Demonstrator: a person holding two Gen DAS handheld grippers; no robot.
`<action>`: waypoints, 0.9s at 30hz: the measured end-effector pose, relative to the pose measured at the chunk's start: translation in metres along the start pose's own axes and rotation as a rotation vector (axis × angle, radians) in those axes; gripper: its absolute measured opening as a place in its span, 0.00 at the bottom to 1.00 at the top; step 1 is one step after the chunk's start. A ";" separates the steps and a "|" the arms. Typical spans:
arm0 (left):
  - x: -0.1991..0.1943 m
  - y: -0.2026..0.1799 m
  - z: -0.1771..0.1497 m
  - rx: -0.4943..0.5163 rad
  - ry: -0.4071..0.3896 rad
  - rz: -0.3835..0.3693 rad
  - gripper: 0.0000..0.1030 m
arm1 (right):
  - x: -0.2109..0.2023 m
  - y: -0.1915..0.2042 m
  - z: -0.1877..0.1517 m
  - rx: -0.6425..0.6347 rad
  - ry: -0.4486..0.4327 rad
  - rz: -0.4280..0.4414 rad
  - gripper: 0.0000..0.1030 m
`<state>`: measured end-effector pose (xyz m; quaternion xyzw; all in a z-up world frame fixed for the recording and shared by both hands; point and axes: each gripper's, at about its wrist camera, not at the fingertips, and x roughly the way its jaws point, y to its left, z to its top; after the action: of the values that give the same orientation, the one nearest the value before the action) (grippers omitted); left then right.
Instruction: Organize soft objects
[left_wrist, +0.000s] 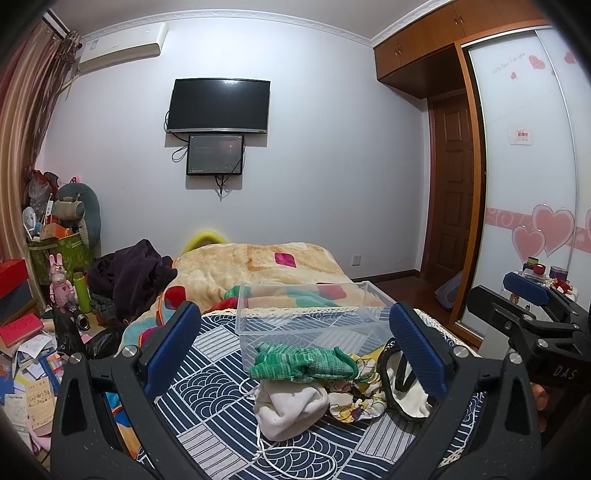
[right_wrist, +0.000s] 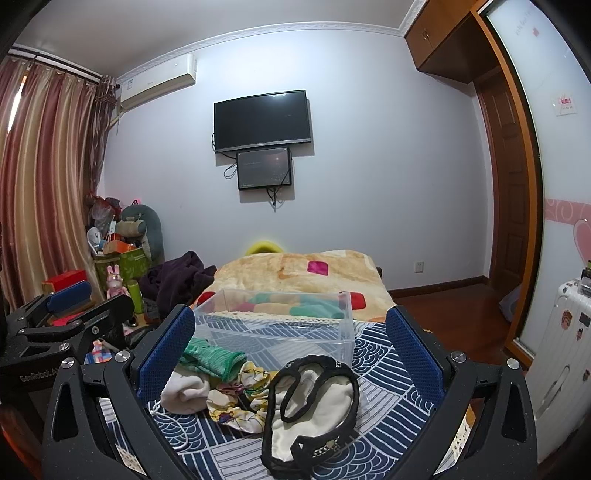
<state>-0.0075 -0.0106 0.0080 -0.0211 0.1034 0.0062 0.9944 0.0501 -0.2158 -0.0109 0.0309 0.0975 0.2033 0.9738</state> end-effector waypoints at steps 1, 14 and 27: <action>0.000 0.000 0.000 0.000 0.001 0.000 1.00 | 0.000 0.000 0.000 -0.002 0.000 -0.001 1.00; 0.000 -0.001 0.000 -0.005 0.000 -0.005 1.00 | -0.001 0.000 0.000 -0.002 -0.003 -0.002 1.00; 0.027 0.016 -0.013 -0.066 0.092 -0.013 1.00 | 0.013 -0.007 -0.008 -0.008 0.042 -0.017 1.00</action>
<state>0.0162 0.0046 -0.0106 -0.0549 0.1486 0.0020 0.9874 0.0627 -0.2168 -0.0213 0.0219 0.1175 0.1958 0.9733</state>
